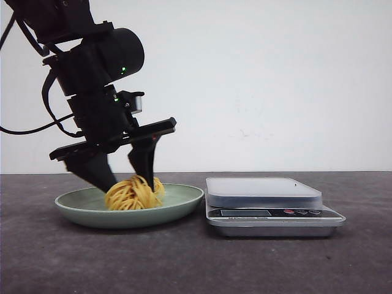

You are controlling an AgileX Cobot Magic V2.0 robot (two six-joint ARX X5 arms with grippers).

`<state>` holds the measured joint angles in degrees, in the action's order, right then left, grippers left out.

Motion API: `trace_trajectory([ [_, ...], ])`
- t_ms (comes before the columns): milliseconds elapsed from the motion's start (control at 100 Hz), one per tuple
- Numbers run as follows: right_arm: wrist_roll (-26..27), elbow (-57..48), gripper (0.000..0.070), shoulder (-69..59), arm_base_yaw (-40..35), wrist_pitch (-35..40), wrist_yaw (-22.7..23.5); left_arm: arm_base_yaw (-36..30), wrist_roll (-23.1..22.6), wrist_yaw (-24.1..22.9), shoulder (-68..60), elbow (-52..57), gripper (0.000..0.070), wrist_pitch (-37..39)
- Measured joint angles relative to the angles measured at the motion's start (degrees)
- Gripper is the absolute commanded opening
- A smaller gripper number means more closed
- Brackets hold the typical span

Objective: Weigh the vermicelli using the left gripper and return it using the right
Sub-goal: 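Lower the left gripper onto the yellow vermicelli bundle and close it, then lift the vermicelli with the left gripper and carry it over the scale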

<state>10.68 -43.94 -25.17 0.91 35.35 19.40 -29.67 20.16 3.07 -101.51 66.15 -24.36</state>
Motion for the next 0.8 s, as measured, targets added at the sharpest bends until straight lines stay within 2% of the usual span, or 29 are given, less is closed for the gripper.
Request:
trace_trajectory([
  [40, 0.0, 0.0, 0.0481, 0.0, 0.0, 0.0, 0.0, 0.0, 0.0, 0.1, 0.0, 0.0, 0.0003, -0.1],
  [290, 0.0, 0.0, 0.0481, 0.0, 0.0, 0.0, 0.0, 0.0, 0.0, 0.1, 0.0, 0.0, 0.0004, -0.1],
  [480, -0.2, 0.0, 0.0481, 0.0, 0.0, 0.3, 0.0, 0.0, -0.5, 0.5, 0.5, 1.8, 0.0004, -3.0],
  [650, -0.4, 0.0, 0.0481, 0.0, 0.0, 0.3, 0.0, -0.3, -0.5, 7.3, 6.5, 5.0, 0.0004, -4.1],
  [800, -0.4, 0.0, 0.0481, 0.0, 0.0, 0.3, 0.0, -1.9, 1.7, 15.6, 12.5, 9.1, 0.0004, -2.2],
])
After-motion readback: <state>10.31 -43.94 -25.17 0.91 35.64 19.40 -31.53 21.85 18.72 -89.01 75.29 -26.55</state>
